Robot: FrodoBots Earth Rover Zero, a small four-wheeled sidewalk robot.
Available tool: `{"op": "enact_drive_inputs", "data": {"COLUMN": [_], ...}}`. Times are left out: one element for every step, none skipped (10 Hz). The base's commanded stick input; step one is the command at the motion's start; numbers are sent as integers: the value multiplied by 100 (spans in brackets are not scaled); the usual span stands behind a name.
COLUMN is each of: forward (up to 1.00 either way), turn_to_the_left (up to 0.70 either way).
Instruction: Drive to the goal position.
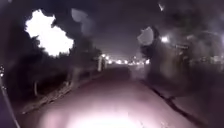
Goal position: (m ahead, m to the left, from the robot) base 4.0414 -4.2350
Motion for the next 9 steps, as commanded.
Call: {"op": "enact_drive_inputs", "data": {"forward": [50,50,50,50,50,50,50,50,50], "turn_to_the_left": [11,0,0,0,0,0,0,0,0]}}
